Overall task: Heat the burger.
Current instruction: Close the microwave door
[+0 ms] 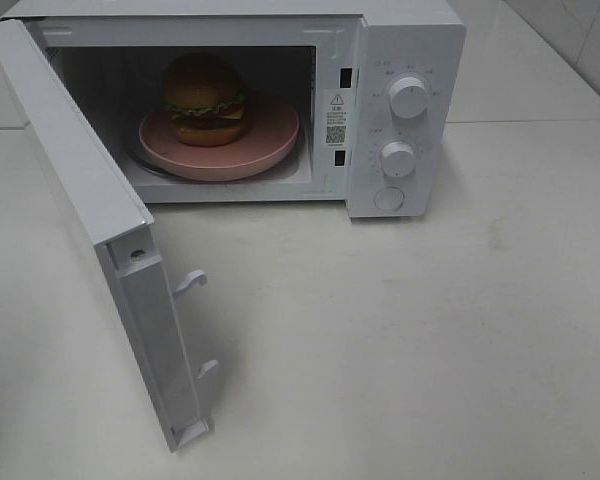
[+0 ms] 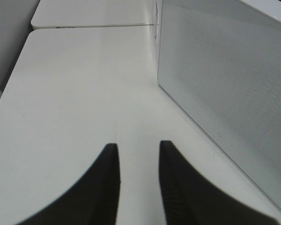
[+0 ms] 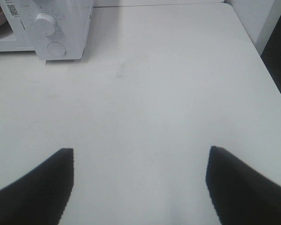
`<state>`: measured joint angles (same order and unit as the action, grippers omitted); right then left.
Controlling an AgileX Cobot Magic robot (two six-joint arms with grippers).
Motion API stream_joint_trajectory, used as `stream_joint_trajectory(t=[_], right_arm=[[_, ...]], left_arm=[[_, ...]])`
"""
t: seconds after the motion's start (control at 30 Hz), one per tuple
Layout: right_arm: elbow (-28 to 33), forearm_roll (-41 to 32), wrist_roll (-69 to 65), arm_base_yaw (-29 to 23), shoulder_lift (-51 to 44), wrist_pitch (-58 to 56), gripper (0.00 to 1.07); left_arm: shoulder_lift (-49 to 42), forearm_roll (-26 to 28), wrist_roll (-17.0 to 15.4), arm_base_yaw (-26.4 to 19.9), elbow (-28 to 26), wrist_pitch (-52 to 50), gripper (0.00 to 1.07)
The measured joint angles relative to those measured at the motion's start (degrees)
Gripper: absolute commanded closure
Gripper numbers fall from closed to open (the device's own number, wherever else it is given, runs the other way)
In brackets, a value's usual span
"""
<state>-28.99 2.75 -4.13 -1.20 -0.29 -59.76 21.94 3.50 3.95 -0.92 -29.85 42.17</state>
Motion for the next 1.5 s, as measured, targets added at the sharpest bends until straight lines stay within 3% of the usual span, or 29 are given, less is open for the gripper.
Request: stream_joint_trajectory(t=[0.03, 0.23, 0.4, 0.5, 0.57, 0.67, 0.77, 0.87, 1.03, 1.13, 1.2, 1.23, 1.3, 1.5], right_arm=[[0.0, 0.0, 0.0, 0.0, 0.0, 0.0, 0.33], [0.0, 0.0, 0.0, 0.0, 0.0, 0.0, 0.33], [0.0, 0.0, 0.0, 0.0, 0.0, 0.0, 0.33], [0.0, 0.0, 0.0, 0.0, 0.0, 0.0, 0.33], [0.0, 0.0, 0.0, 0.0, 0.0, 0.0, 0.33], [0.0, 0.0, 0.0, 0.0, 0.0, 0.0, 0.33], [0.0, 0.0, 0.0, 0.0, 0.0, 0.0, 0.33], [0.0, 0.0, 0.0, 0.0, 0.0, 0.0, 0.33], [0.0, 0.0, 0.0, 0.0, 0.0, 0.0, 0.33], [0.0, 0.0, 0.0, 0.0, 0.0, 0.0, 0.33], [0.0, 0.0, 0.0, 0.0, 0.0, 0.0, 0.33], [0.0, 0.0, 0.0, 0.0, 0.0, 0.0, 0.33], [0.0, 0.0, 0.0, 0.0, 0.0, 0.0, 0.33], [0.0, 0.0, 0.0, 0.0, 0.0, 0.0, 0.33]], left_arm=[[1.5, -0.1, 0.1, 0.0, 0.0, -1.3, 1.06], [9.1, -0.1, 0.1, 0.0, 0.3, -7.6, 1.07], [18.7, -0.1, 0.1, 0.0, 5.0, -25.8, 1.07], [20.0, -0.1, 0.1, 0.0, 6.0, -29.3, 1.07], [25.0, -0.1, 0.1, 0.0, 9.0, -42.2, 1.07], [29.0, -0.1, 0.1, 0.0, 10.6, -50.9, 1.07], [30.5, -0.1, 0.1, 0.0, 10.9, -53.1, 1.07], [36.5, -0.2, 0.1, 0.0, 11.3, -61.5, 1.07], [46.0, -4.2, -0.1, 0.0, 11.4, -71.2, 1.07], [47.2, -5.8, -0.4, 0.0, 11.4, -73.0, 1.07], [52.5, -13.3, -3.4, 0.0, 11.4, -80.2, 1.07], [52.5, -13.3, -3.4, 0.0, 11.4, -80.2, 1.07], [55.7, -19.4, -7.7, 0.0, 11.3, -85.5, 1.07], [60.2, -25.3, -12.9, 0.6, 11.3, -93.1, 1.07]])
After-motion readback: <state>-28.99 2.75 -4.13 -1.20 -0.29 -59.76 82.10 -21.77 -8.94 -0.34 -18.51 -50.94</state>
